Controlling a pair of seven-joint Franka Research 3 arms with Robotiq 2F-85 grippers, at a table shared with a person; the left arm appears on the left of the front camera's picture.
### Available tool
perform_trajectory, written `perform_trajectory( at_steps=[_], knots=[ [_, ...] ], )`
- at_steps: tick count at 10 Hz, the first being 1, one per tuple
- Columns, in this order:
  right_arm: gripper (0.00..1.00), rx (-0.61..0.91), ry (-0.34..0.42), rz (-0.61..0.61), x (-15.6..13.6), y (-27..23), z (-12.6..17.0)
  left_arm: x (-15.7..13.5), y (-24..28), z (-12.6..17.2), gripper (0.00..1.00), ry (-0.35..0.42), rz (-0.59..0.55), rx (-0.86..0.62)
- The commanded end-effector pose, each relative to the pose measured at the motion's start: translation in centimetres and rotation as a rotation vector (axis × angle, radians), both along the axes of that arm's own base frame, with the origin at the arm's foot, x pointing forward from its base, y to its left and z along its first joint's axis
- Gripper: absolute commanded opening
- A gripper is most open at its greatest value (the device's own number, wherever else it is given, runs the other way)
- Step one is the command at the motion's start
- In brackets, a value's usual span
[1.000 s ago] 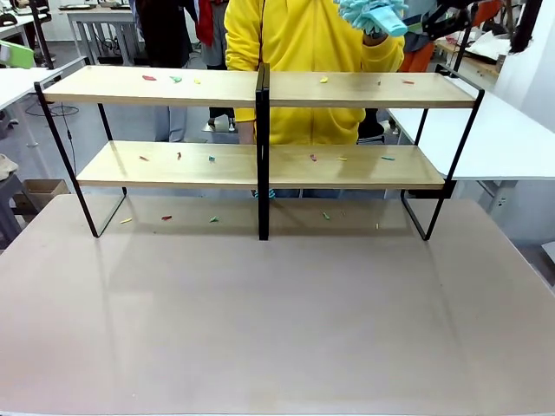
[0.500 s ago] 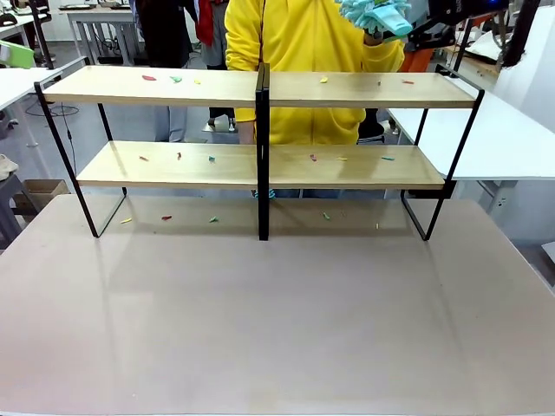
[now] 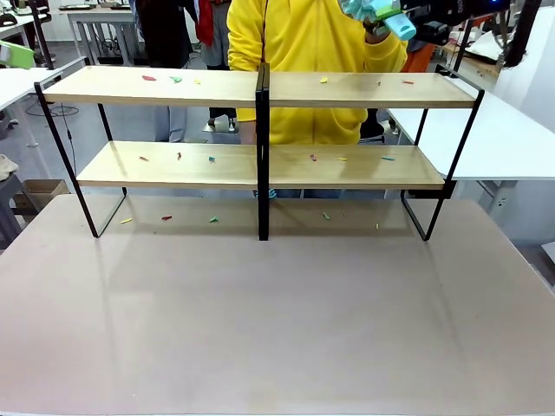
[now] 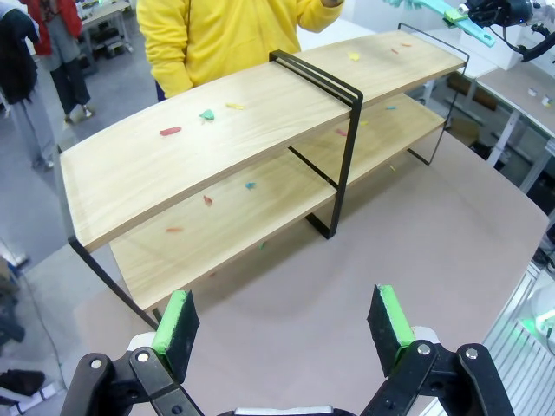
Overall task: Clean the shelves.
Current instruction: Pick up the Duster when the human hands it over.
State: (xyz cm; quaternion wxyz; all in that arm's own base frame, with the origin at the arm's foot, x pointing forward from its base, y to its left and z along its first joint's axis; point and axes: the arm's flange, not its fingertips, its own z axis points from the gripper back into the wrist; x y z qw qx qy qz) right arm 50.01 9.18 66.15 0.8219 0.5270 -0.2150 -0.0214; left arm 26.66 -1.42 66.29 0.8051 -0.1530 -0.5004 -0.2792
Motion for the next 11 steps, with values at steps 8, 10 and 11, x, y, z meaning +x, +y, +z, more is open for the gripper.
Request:
perform_trajectory(
  at_steps=[8, 10, 11],
  knots=[
    [0.00, -0.296, -0.095, 0.376, -17.2, -11.5, 4.5, -0.1, 0.0, 0.1, 1.00, 0.000, 0.012, -0.001],
    [0.00, -0.316, -0.204, 0.411, -24.9, -18.2, 5.3, -0.1, 0.0, 0.1, 1.00, 0.000, 0.012, -0.001],
    [0.00, -0.253, -0.361, 0.432, -27.6, -21.5, 5.4, -0.1, 0.0, 0.1, 1.00, 0.000, 0.012, -0.001]
  ],
)
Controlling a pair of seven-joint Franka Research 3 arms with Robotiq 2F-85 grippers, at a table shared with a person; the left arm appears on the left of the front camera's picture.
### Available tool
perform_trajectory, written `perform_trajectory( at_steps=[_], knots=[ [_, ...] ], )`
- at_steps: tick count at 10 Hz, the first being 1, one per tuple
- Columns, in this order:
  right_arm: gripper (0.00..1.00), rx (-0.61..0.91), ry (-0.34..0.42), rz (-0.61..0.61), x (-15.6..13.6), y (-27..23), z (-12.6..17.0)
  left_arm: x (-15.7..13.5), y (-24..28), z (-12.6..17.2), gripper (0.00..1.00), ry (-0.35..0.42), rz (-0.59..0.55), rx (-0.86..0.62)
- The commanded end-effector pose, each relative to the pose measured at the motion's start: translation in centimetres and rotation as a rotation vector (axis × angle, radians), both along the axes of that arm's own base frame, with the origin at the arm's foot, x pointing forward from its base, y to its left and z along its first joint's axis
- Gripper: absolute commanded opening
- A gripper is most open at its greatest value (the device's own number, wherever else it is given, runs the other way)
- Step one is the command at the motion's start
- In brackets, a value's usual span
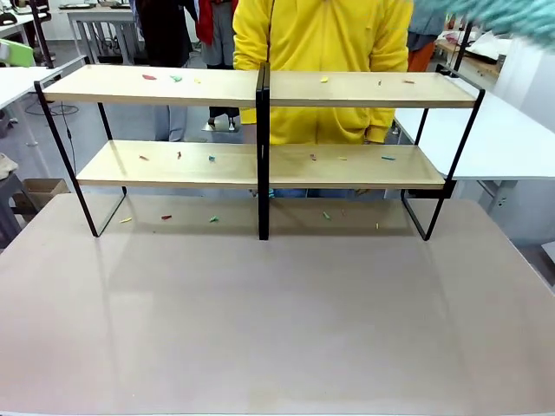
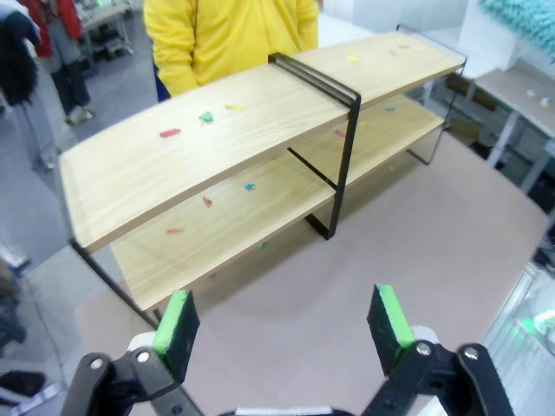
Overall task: Clean the shelves.
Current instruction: Pick up the Duster when the human hands it over, then clean a randomly selected level of the Shelf with the Duster.
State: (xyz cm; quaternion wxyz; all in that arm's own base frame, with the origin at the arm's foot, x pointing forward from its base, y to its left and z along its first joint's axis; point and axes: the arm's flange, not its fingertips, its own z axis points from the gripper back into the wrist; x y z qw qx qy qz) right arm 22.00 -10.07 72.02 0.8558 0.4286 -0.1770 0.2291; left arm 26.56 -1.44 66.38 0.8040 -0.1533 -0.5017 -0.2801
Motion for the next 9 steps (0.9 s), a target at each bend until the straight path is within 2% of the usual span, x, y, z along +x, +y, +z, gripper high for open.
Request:
perform_trajectory(
  at_steps=[1, 2, 3, 4, 9],
  knots=[
    [0.00, 0.064, -0.224, 0.049, -1.2, -4.8, -1.1, 0.0, 0.0, 0.0, 1.00, 0.003, 0.014, 0.000],
    [0.00, -0.003, -0.207, 0.039, -2.2, -6.2, -2.1, 0.0, 0.0, 0.0, 1.00, 0.003, 0.014, 0.000],
    [0.00, -0.023, -0.187, -0.023, -2.8, -7.2, -2.8, 0.0, 0.0, 0.0, 1.00, 0.003, 0.014, 0.000],
    [0.00, 0.036, -0.183, 0.017, -3.6, -5.9, -0.8, 0.0, 0.0, 0.0, 1.00, 0.003, 0.014, 0.000],
    [0.00, 0.036, -0.183, 0.017, -3.6, -5.9, -0.8, 0.0, 0.0, 0.0, 1.00, 0.003, 0.014, 0.000]
  ],
)
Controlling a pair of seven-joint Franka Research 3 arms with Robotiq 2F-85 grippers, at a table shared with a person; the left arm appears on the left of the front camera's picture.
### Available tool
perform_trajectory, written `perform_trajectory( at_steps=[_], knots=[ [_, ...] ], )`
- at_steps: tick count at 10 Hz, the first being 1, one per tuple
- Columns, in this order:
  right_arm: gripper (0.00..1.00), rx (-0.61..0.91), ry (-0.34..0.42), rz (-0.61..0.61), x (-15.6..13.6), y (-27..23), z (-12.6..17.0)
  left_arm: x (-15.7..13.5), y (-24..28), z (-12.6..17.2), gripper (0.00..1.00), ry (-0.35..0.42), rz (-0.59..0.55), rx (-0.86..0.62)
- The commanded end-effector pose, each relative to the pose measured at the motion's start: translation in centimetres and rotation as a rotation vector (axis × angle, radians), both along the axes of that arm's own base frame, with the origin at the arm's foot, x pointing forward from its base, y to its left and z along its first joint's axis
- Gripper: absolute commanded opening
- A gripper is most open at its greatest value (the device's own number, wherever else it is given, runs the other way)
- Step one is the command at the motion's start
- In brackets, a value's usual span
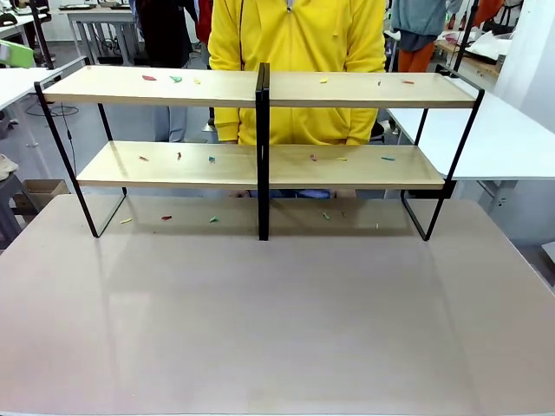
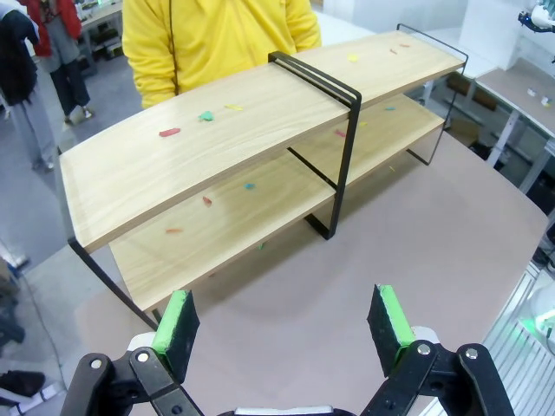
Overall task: Clean the shelves.
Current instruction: Clean a randomly selected level of the Shelf with the Duster.
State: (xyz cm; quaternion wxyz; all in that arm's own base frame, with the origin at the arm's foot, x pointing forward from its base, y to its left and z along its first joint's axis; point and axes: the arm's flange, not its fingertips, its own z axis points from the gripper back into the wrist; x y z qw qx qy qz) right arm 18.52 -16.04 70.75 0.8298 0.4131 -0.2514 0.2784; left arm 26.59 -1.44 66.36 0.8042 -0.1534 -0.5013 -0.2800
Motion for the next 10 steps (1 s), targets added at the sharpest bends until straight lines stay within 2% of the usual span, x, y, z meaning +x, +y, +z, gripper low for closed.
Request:
perform_trajectory(
  at_steps=[1, 7, 8, 9, 10],
  knots=[
    [0.00, 0.024, 0.003, -0.008, -0.2, 0.1, 0.5, 0.0, 0.0, 0.0, 1.00, 0.002, 0.014, 0.000],
    [0.00, 0.024, 0.003, -0.008, -0.2, 0.1, 0.5, 0.0, 0.0, 0.0, 1.00, 0.002, 0.014, 0.000],
    [0.12, 0.005, 0.002, -0.006, -0.1, -0.1, 0.0, 0.0, 0.0, 0.0, 1.00, 0.002, 0.014, 0.000],
    [0.12, -0.056, -0.019, 0.127, -0.6, 2.8, -1.0, 0.0, 0.0, 0.0, 1.00, 0.002, 0.014, 0.000],
    [0.12, -0.130, 0.036, 0.252, -1.0, 5.9, -2.6, 0.0, 0.0, 0.0, 1.00, 0.002, 0.014, 0.000]
  ],
)
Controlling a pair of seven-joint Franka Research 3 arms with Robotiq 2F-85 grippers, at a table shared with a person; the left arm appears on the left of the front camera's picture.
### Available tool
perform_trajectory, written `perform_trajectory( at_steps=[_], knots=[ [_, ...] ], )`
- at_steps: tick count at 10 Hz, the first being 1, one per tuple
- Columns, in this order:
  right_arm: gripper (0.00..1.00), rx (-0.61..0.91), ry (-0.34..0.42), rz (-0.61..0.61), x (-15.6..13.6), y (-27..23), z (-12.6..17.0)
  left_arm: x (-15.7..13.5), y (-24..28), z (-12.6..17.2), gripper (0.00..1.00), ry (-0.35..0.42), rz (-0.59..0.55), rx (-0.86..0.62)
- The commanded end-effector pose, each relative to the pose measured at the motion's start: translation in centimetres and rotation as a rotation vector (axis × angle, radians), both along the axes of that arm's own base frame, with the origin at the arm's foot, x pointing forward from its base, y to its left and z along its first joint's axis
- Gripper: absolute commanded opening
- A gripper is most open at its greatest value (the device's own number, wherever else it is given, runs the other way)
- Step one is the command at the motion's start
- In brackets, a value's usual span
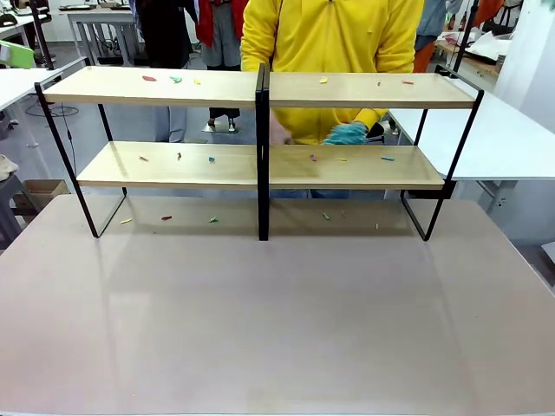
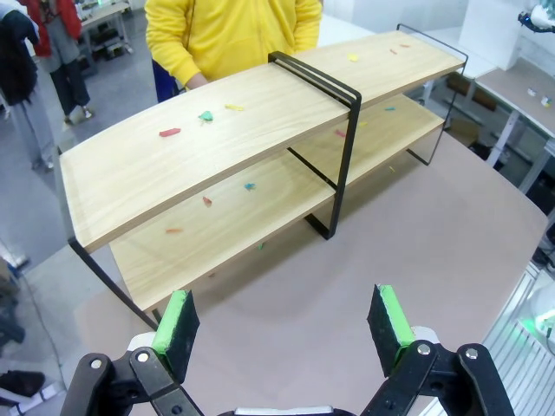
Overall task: Clean the shelves.
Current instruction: Clean a randomly selected level of the Shelf with the Duster.
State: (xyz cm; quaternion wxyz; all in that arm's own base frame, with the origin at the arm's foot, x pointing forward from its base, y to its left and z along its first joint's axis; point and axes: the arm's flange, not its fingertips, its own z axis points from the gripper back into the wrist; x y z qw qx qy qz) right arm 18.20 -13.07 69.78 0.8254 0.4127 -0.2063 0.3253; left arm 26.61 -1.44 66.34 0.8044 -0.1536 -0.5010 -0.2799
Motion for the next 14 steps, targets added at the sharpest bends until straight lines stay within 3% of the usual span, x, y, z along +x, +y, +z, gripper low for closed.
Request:
perform_trajectory(
  at_steps=[1, 4, 5, 6, 7, 8, 9, 10, 11, 13, 14],
  knots=[
    [0.12, -0.202, 0.059, 0.222, -0.5, 6.9, -4.1, 0.0, 0.0, 0.0, 1.00, 0.002, 0.014, 0.000],
    [0.12, -0.416, 0.147, 0.277, 0.9, 17.6, -10.1, 0.0, 0.0, 0.0, 1.00, 0.002, 0.014, 0.000],
    [0.12, -0.509, 0.113, 0.203, 1.6, 21.8, -12.9, 0.0, 0.0, 0.0, 1.00, 0.002, 0.014, 0.000],
    [0.12, -0.482, 0.090, 0.183, 1.7, 25.3, -15.2, 0.0, 0.0, 0.0, 1.00, 0.002, 0.014, 0.000],
    [0.12, -0.533, 0.003, 0.089, 1.7, 27.4, -16.2, 0.0, 0.0, 0.0, 1.00, 0.002, 0.014, 0.000],
    [0.12, -0.584, -0.014, 0.154, 1.2, 26.7, -15.5, 0.0, 0.0, 0.0, 1.00, 0.002, 0.014, 0.000],
    [0.12, -0.527, 0.073, 0.186, 1.7, 25.6, -15.9, 0.0, 0.0, 0.0, 1.00, 0.002, 0.014, 0.000],
    [0.12, -0.527, 0.073, 0.186, 1.7, 25.6, -15.9, 0.0, 0.0, 0.0, 1.00, 0.002, 0.014, 0.000],
    [0.12, -0.566, 0.024, 0.168, 1.6, 27.4, -16.4, 0.0, 0.0, 0.0, 1.00, 0.002, 0.014, 0.000],
    [0.12, -0.674, 0.066, 0.108, 4.3, 30.6, -19.1, 0.0, 0.0, 0.0, 1.00, 0.002, 0.014, 0.000],
    [0.12, -0.701, 0.078, 0.017, 6.4, 32.9, -20.7, 0.0, 0.0, 0.0, 1.00, 0.002, 0.014, 0.000]
  ],
)
